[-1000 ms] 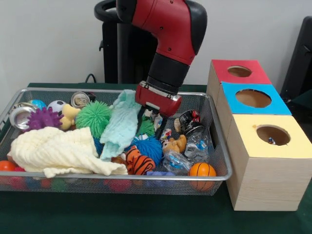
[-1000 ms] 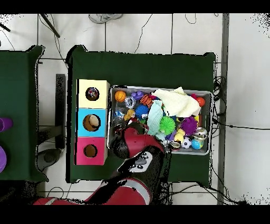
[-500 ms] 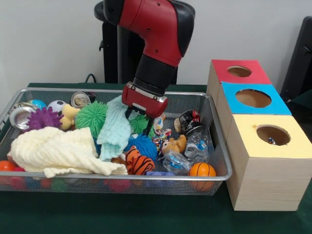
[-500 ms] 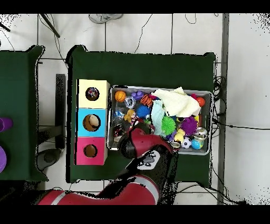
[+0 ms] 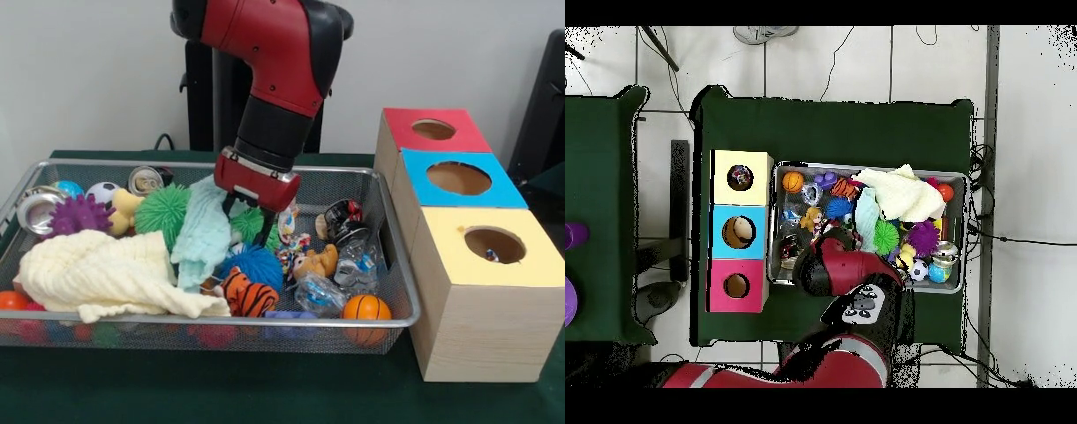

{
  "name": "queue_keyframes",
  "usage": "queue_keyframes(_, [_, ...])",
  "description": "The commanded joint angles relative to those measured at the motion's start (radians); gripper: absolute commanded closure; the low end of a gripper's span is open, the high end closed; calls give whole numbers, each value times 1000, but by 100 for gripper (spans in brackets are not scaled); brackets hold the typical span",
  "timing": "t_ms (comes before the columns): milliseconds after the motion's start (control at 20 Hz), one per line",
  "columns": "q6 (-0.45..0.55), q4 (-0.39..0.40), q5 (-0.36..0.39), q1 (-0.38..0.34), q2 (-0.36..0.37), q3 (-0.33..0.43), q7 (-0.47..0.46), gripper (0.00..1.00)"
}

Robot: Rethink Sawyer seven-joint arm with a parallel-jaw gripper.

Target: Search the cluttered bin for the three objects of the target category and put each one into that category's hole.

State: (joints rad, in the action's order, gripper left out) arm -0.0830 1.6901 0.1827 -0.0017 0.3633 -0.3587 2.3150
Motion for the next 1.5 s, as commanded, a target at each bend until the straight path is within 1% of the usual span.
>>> queue_keyframes(50, [172, 22, -44, -2, 20, 113, 78, 0])
queue_keyframes(100, [189, 25, -51, 2, 28, 114, 83, 0])
queue_keyframes(250, [237, 43, -56, -31, 48, 157, 80, 0])
queue_keyframes(400, [216, 51, -41, -22, 49, 144, 83, 0])
queue_keyframes(500, [222, 54, -38, -20, 52, 143, 85, 0])
queue_keyframes(600, [245, 61, -50, -26, 61, 156, 91, 0])
queue_keyframes(650, [277, 77, -69, -39, 77, 178, 100, 0])
queue_keyframes(750, [310, 98, -95, -54, 98, 207, 115, 0])
queue_keyframes(800, [313, 101, -102, -53, 102, 209, 120, 0])
queue_keyframes(900, [307, 115, -125, -59, 105, 222, 143, 0])
queue_keyframes(950, [282, 132, -146, -78, 100, 247, 168, 0])
queue_keyframes(1200, [199, 164, -200, -110, 86, 293, 206, 0])
queue_keyframes(1300, [189, 169, -211, -117, 87, 302, 205, 0])
queue_keyframes(1500, [208, 188, -238, -130, 84, 317, 192, 0])
